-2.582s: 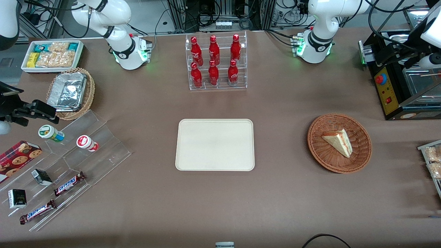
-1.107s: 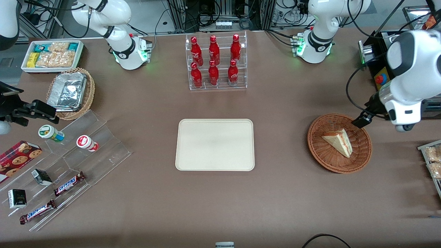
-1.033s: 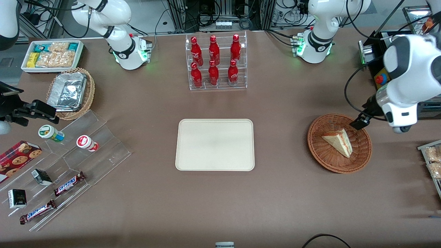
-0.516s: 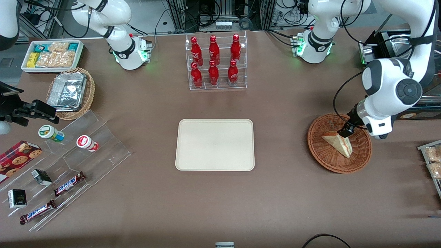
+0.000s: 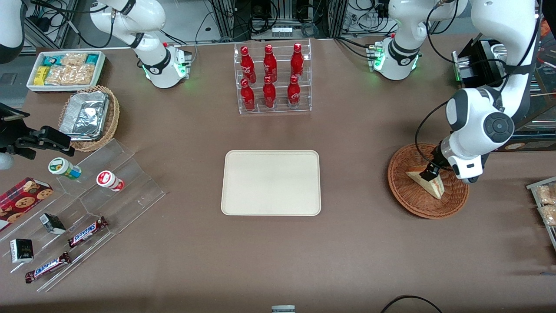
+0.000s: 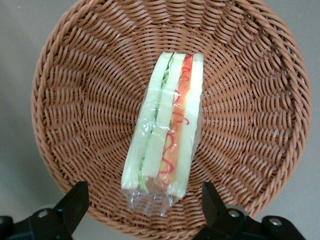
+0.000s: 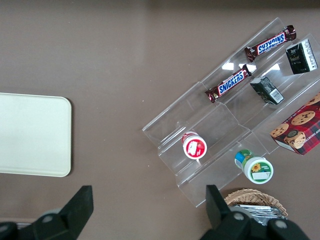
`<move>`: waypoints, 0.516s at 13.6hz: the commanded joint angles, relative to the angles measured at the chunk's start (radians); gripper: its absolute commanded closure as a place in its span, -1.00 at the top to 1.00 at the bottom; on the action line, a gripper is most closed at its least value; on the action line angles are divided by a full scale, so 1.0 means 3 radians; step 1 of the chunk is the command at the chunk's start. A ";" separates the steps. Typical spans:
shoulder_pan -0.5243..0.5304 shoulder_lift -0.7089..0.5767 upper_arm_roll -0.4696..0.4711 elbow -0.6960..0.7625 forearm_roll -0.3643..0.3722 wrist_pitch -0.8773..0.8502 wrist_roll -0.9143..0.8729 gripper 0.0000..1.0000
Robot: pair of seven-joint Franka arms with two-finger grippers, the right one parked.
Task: Place sandwich from basket to tray
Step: 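Close the left gripper on the wrapped sandwich and lift it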
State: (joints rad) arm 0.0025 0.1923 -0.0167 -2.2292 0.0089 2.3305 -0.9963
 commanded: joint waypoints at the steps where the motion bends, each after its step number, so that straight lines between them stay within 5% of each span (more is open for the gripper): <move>1: 0.0033 0.0105 -0.0016 -0.0019 0.0149 0.0131 -0.0069 1.00; 4: 0.0038 0.0146 -0.0011 -0.0014 0.0226 0.0147 -0.0069 0.99; 5: 0.0043 0.0157 -0.0006 -0.0014 0.0246 0.0147 -0.0069 0.73; 7: 0.0038 0.0197 -0.0006 0.0001 0.0333 0.0147 -0.0069 -0.13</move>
State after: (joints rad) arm 0.0058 0.2428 -0.0137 -2.2299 0.0712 2.3609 -0.9974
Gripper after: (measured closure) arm 0.216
